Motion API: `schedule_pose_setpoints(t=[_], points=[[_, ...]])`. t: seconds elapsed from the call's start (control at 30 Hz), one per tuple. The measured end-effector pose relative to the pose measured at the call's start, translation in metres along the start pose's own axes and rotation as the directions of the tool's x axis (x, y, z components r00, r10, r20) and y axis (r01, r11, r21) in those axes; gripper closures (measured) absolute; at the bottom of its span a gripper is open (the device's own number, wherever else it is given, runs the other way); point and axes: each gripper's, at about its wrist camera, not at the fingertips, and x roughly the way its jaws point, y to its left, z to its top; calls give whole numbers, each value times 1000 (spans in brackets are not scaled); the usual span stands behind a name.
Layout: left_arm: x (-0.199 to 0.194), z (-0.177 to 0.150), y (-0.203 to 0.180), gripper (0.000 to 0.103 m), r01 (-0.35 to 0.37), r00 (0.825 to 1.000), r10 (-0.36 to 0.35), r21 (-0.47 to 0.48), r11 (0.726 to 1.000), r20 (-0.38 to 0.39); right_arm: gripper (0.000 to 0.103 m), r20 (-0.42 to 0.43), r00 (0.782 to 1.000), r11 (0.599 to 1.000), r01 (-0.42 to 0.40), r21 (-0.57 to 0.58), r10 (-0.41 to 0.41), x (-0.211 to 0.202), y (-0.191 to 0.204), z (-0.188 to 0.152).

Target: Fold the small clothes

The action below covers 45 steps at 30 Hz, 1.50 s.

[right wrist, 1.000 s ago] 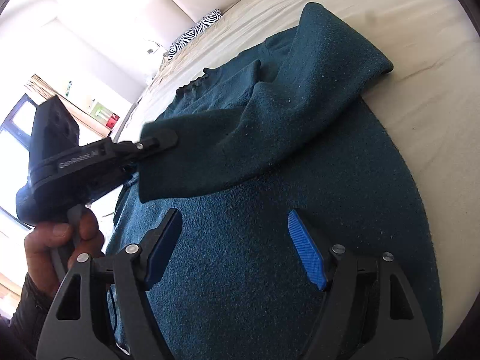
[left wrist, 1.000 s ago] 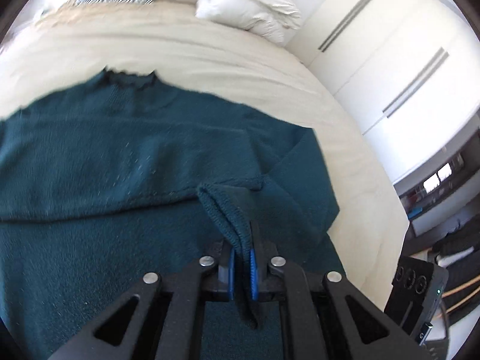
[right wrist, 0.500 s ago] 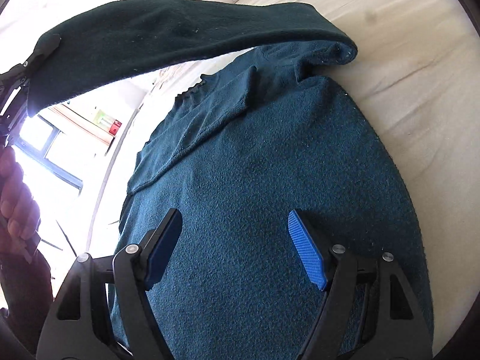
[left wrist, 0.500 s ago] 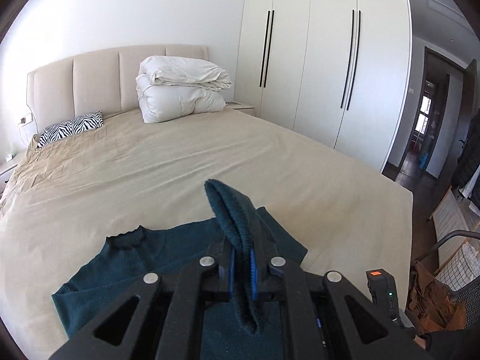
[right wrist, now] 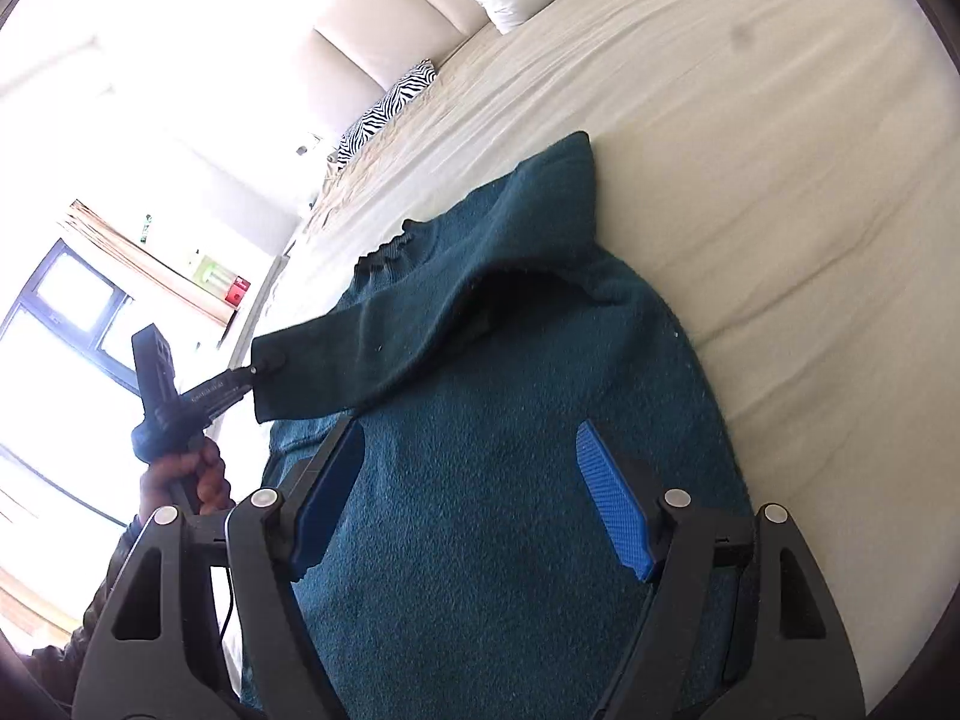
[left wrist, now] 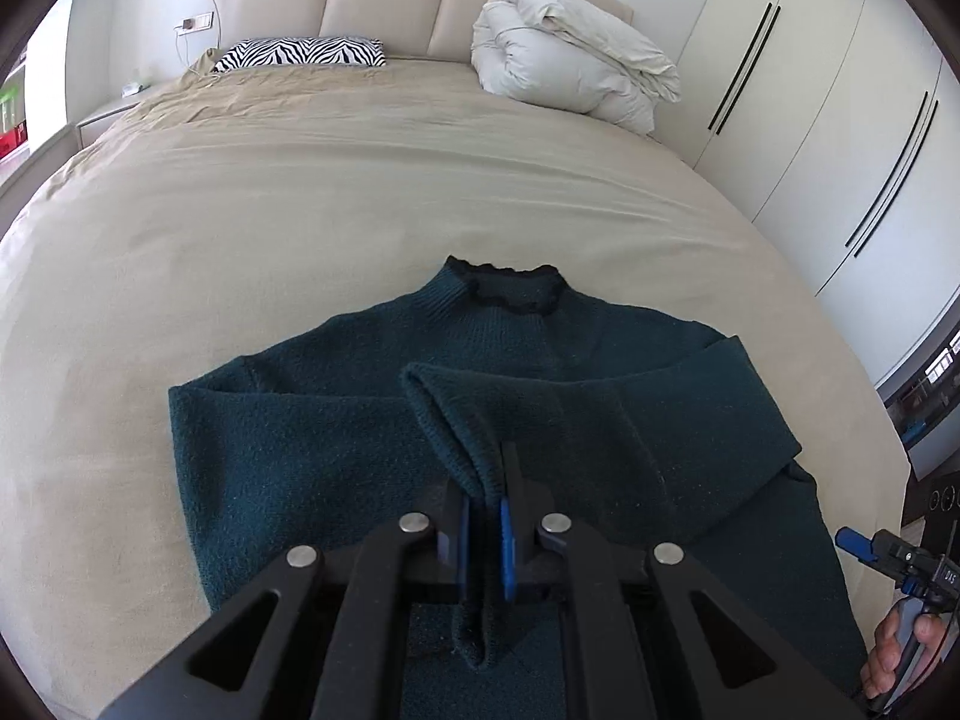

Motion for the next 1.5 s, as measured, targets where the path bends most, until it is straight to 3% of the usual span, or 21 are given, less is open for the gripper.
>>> schedule_pose_setpoints(t=[0.2,0.37,0.6,0.77,0.83,1.0,1.27,1.4,1.43,1.5], points=[[10,-4,22,95,-6,1000,6,-28,1000,2,30,30,999,999,-44,4,44,3,-1,49],[24,-18,30,94,-3,999,2,-53,999,-33,30,2,993,989,-120,80,121,20,-15,99],[35,-37,68,88,133,991,-137,-215,967,-3,30,-108,973,962,-175,211,201,93,-41,144],[42,-45,82,88,199,980,-193,-250,948,49,29,-126,964,941,-191,279,233,134,-63,170],[43,-46,84,88,203,979,-196,-248,947,56,30,-142,949,923,-225,314,280,149,-72,178],[44,-45,83,88,204,979,-195,-241,949,62,30,-184,940,932,-232,277,289,156,-72,171],[44,-47,80,88,198,980,-188,-239,951,67,30,-253,910,935,-274,226,328,111,-54,107],[39,-44,86,87,213,977,-208,-271,939,48,30,-249,921,944,-248,217,299,85,-57,82],[32,-44,84,83,195,981,-190,-269,943,42,30,-238,927,944,-236,229,290,75,-59,77],[12,-48,79,63,153,988,-146,-247,957,45,30,-214,939,949,-223,225,271,50,-59,68]])
